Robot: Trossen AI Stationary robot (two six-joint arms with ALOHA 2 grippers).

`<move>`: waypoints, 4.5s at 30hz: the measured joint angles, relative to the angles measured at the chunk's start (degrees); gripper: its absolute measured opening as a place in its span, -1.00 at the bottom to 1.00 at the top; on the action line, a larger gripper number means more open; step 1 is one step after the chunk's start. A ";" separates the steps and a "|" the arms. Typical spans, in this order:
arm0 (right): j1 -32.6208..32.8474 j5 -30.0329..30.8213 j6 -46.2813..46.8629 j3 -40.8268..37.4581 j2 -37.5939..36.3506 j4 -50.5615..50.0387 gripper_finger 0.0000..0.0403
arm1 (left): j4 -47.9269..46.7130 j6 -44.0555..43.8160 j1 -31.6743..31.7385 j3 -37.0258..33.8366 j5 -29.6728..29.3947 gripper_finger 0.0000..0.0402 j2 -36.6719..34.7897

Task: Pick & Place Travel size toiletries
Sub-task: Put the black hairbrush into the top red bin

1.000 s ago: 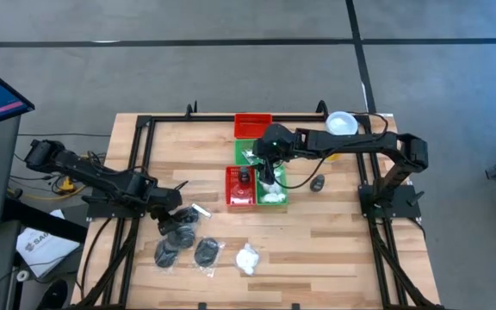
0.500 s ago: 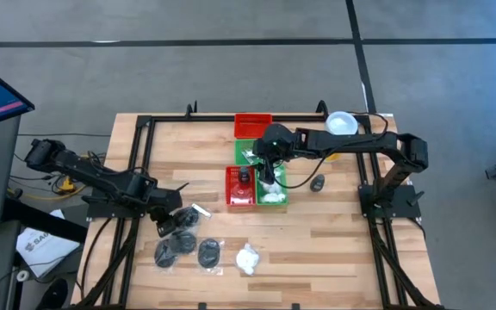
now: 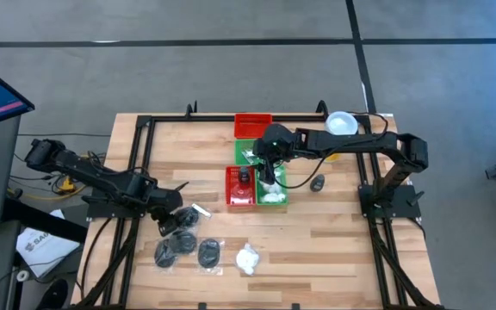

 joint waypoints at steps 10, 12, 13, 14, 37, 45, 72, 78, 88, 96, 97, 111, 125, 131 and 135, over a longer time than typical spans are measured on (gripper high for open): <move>0.00 0.00 0.15 0.00 0.00 0.00 0.12 | -2.39 -1.90 0.04 0.00 -0.36 -0.40 0.00; 0.00 0.00 0.15 0.00 0.00 0.00 0.12 | -2.90 -2.79 0.04 -0.02 -0.28 -0.33 0.00; 0.00 0.00 0.15 0.00 0.00 0.00 0.12 | -2.70 -2.86 0.04 -0.02 -0.19 -0.30 0.00; 0.00 0.00 0.15 0.00 0.00 0.00 0.12 | -2.30 -2.88 0.04 -0.02 -0.13 -0.28 0.00; 0.00 0.00 0.00 0.00 0.00 -1.46 0.12 | 8.66 -9.48 0.07 -6.78 3.47 -0.26 -0.03; 0.00 0.00 0.02 0.00 0.00 -1.28 0.12 | 14.37 -8.74 -0.09 -7.00 5.83 -0.27 0.00; 0.00 0.00 0.11 0.00 0.00 -2.53 0.12 | 25.89 -1.34 -1.33 -3.01 6.53 -1.00 0.00; 0.39 0.00 0.05 -0.02 0.00 -3.02 0.12 | 26.00 5.86 -1.33 2.23 0.98 -1.00 0.00; 4.81 -0.02 -0.53 0.00 0.00 -0.96 0.12 | 25.90 16.88 -1.33 7.74 -9.22 -1.00 0.00; 8.88 -0.04 -2.11 0.00 0.00 3.38 0.12 | 26.06 24.55 -1.31 12.60 -13.80 -1.00 0.00; 9.30 -0.04 -2.68 -0.02 0.00 4.10 0.12 | 26.10 25.69 -1.31 13.11 -14.05 -1.00 0.00; 13.64 -0.02 -9.23 -0.02 0.00 13.59 0.12 | 26.40 29.73 2.92 17.21 -12.18 -1.00 5.78; 17.53 -0.04 -12.48 -0.07 0.76 13.99 0.12 | 26.58 39.36 5.21 26.76 -9.86 -1.00 13.86; 18.42 -1.62 -12.48 -0.04 0.86 14.19 0.12 | 26.47 40.00 8.60 27.92 -8.67 -1.00 15.21; 18.36 -1.92 -12.48 -0.02 1.42 13.53 0.08 | 26.61 41.01 10.18 28.02 -7.61 -1.00 15.21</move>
